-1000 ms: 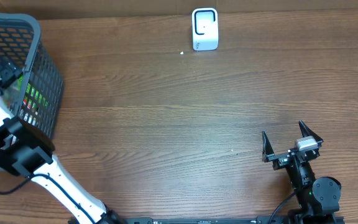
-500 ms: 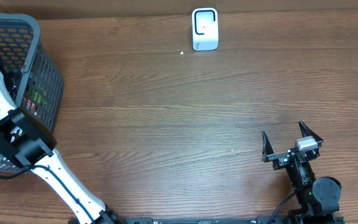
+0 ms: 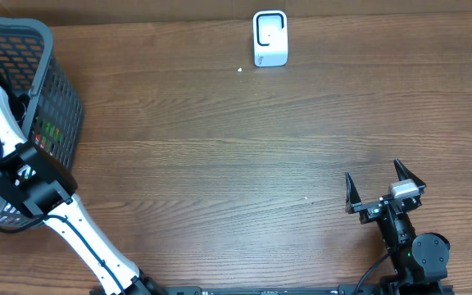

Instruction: Scan the item barcode

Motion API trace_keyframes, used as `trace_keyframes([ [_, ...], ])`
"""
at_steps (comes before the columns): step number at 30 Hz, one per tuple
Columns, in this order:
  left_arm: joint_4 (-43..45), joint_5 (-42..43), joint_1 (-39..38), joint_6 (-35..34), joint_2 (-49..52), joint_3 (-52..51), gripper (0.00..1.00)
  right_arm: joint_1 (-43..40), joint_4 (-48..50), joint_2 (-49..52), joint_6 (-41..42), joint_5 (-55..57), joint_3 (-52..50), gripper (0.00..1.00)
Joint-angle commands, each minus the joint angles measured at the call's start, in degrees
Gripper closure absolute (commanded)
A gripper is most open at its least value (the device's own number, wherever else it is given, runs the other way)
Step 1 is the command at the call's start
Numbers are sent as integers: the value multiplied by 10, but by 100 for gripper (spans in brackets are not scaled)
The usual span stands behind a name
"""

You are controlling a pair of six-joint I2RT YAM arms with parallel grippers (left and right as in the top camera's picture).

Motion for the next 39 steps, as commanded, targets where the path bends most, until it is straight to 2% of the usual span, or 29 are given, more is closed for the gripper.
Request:
trace_keyframes([
  [1, -28, 65, 9, 11, 23, 39, 96, -2, 3, -4, 0, -1, -6, 0],
  [6, -49, 69, 10, 11, -46, 101, 96, -2, 3, -4, 0, -1, -6, 0],
  [13, -78, 56, 11, 5, -151, 104, 96, -2, 3, -4, 0, -1, -6, 0],
  [18, -96, 36, 11, -38, -167, 103, 94, -2, 3, -4, 0, -1, -6, 0],
  [19, -97, 35, 11, -42, -165, 101, 76, -2, 3, -4, 0, -1, -6, 0],
  [20, -96, 34, 11, -49, -162, 96, 44, -2, 3, -4, 0, -1, -6, 0],
  [21, -92, 35, 11, -55, -156, 88, 21, -2, 3, -4, 0, -1, -6, 0],
  [22, -85, 34, 11, -56, -150, 79, 8, -2, 3, -4, 0, -1, -6, 0],
  [23, -78, 35, 11, -53, -146, 71, 0, -2, 3, -4, 0, -1, -6, 0],
  [28, -9, 41, 11, 33, -102, 32, 0, -2, 3, -4, 0, -1, -6, 0],
  [39, 19, 65, 5, 65, 19, 29, 0, -2, 3, -4, 0, -1, -6, 0],
])
